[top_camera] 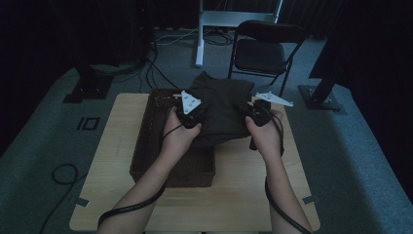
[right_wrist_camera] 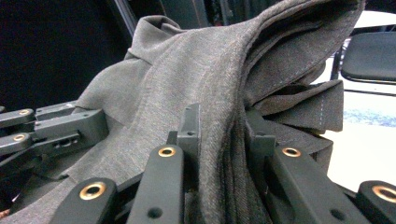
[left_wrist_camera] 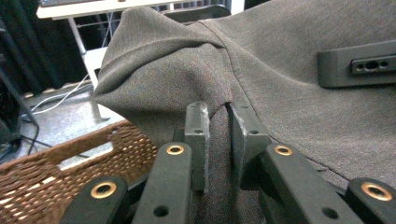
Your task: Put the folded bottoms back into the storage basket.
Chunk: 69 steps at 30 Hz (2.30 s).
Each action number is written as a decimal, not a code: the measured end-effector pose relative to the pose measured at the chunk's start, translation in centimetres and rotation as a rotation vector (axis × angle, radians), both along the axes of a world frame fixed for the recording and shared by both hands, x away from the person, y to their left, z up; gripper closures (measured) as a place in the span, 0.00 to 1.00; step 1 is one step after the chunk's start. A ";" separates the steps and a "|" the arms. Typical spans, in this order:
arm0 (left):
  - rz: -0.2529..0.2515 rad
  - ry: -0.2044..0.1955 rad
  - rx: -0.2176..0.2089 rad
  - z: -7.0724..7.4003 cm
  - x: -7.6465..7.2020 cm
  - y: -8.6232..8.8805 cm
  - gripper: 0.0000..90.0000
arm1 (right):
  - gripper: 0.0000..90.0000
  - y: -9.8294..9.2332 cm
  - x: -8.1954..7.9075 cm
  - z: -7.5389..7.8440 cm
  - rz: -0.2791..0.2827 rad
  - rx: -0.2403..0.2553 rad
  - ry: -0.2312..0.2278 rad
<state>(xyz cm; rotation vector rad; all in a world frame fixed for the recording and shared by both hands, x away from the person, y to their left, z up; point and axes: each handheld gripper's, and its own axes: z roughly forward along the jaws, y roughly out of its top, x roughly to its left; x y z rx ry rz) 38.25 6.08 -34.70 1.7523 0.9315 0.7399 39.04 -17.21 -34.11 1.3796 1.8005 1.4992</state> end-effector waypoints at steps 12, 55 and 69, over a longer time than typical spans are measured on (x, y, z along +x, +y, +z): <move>0.060 0.003 -0.003 0.0 -0.2 4.6 0.88 | 0.82 4.7 0.8 0.4 0.057 0.011 -0.011; 0.179 0.099 0.010 -7.4 0.8 10.9 0.88 | 0.81 13.1 2.7 -6.3 0.097 -0.034 0.065; 0.169 0.135 0.036 -9.7 1.3 10.4 0.88 | 0.81 12.9 3.0 -8.8 0.074 -0.050 0.107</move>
